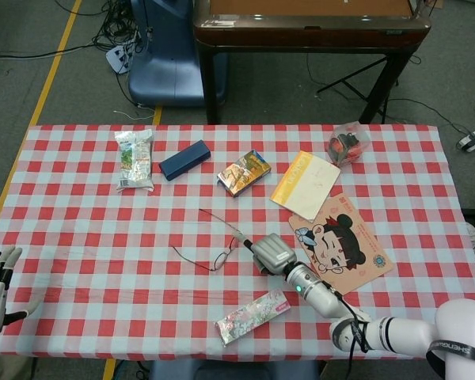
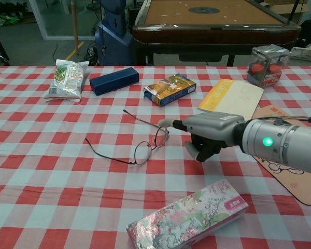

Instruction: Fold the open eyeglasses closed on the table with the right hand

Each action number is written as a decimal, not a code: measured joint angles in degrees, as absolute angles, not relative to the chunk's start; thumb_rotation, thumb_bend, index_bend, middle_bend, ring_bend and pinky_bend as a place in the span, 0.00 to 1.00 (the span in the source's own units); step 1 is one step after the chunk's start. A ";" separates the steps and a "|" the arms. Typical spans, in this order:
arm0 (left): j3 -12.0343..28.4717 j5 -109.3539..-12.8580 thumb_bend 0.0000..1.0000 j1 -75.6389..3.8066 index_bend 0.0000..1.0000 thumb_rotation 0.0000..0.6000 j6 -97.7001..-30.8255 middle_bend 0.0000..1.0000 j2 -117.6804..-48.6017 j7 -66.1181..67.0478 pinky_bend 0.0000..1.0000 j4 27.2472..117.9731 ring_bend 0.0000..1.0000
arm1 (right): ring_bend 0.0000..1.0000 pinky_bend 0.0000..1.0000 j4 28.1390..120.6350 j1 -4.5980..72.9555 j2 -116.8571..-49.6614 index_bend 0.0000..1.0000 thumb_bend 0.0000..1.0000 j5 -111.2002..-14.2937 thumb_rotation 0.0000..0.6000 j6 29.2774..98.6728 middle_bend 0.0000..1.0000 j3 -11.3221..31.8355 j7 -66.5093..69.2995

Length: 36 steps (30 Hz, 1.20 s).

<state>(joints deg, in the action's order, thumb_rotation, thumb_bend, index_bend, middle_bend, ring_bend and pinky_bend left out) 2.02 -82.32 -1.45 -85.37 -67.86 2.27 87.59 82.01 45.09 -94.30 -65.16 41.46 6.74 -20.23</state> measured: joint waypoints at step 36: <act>1.52 -83.31 0.16 -1.13 0.00 1.00 -85.88 0.00 -67.92 2.40 0.00 88.11 0.00 | 1.00 0.99 87.73 34.84 -87.03 0.00 0.72 -76.73 1.00 54.76 1.00 -2.26 -13.82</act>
